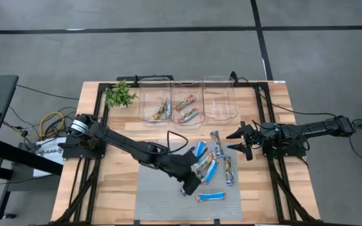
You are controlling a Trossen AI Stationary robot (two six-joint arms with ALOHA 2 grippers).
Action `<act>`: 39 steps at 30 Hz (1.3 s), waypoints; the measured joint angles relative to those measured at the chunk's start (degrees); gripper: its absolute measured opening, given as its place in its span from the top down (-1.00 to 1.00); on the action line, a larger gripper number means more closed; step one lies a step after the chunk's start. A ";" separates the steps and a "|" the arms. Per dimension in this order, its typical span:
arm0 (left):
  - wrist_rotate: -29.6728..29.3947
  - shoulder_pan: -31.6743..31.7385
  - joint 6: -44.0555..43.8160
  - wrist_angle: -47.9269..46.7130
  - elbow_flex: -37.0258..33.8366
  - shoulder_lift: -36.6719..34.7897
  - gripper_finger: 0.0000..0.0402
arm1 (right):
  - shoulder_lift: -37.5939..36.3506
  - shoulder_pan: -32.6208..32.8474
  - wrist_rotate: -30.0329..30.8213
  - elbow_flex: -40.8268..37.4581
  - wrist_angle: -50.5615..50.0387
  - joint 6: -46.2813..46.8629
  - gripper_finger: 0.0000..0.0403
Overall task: Pick and place Granola Bars by type
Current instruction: Put the blue granola bar into the right transparent bin
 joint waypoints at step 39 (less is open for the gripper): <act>1.06 -0.55 6.65 -8.33 0.02 14.90 -0.18 | -0.07 0.00 0.00 0.00 0.06 -0.01 -0.12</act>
